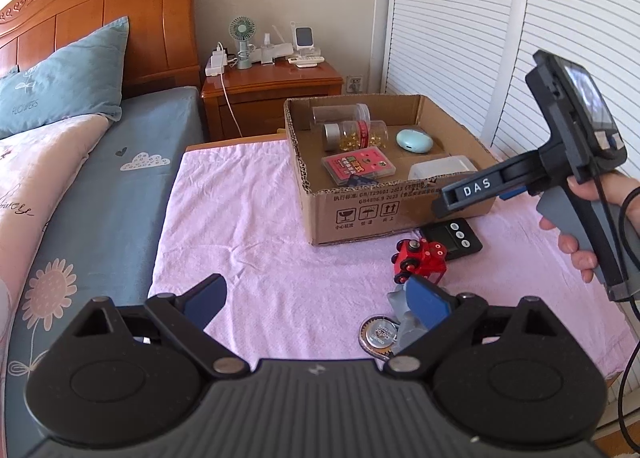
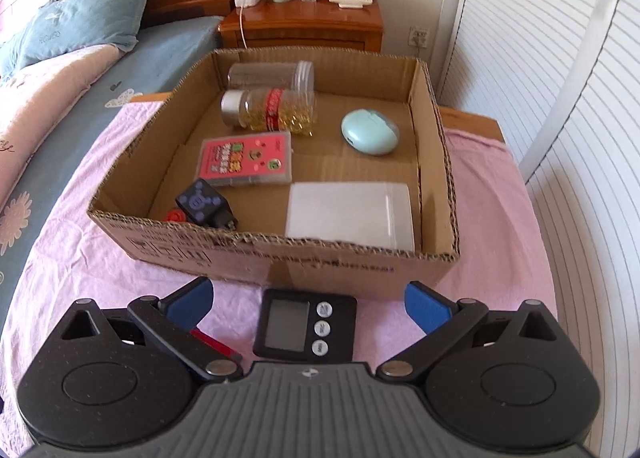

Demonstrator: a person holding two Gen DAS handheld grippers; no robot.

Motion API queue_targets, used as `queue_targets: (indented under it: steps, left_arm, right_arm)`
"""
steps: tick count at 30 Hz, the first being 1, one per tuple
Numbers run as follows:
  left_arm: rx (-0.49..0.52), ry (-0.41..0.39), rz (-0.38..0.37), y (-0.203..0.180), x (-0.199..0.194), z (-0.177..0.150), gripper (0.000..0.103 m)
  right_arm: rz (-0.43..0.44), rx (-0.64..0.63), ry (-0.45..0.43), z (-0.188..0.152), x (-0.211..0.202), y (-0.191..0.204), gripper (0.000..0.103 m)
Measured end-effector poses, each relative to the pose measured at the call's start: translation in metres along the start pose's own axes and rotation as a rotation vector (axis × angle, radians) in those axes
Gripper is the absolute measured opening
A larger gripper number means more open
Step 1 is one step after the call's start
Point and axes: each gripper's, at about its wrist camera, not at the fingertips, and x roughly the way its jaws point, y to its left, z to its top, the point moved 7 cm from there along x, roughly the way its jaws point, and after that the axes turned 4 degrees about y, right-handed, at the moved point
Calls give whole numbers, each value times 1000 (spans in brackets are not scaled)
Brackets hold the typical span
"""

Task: Organize rigid objects
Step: 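Move the left tool to the gray elephant toy while the right tool approaches the black timer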

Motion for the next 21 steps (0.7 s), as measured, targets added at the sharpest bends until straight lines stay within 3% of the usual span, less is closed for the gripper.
queue_targets:
  steps: [7,21]
  left_arm:
    - [-7,16,5,3,4,-2,96]
    - [-3,49,13,2,14,-6,96]
  right_arm:
    - [8,77,119,-15,44,-12,103]
    - [-92,98,71,-19,57,-20,103]
